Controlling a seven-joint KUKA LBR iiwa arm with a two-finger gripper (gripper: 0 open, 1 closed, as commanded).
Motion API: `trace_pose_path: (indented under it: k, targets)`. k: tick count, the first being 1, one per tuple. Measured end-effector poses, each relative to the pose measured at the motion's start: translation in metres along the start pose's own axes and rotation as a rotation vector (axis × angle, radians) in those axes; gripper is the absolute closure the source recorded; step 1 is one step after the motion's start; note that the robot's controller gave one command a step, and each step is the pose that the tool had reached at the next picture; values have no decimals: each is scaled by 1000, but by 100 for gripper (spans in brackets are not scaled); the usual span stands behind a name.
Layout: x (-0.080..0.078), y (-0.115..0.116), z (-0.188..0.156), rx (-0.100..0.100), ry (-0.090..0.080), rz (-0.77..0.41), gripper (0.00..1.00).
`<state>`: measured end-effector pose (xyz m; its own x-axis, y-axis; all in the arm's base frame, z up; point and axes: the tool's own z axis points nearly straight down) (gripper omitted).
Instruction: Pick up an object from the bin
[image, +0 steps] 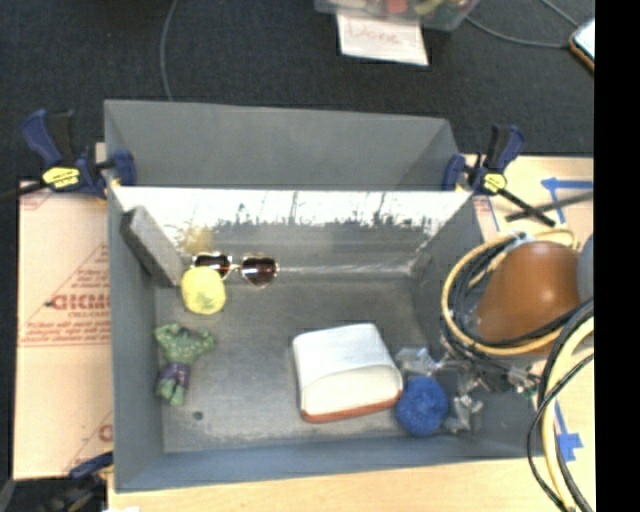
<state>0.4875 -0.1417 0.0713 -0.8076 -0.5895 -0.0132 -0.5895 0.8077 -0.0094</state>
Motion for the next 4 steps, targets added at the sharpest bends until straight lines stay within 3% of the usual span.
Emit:
trace_pose_path:
  k: [1,3,4]
  targets:
    - [-4,9,0,0,8,-42,100]
    - [-4,9,-17,-1,8,-41,100]
    - [-4,10,-61,-5,11,-39,100]
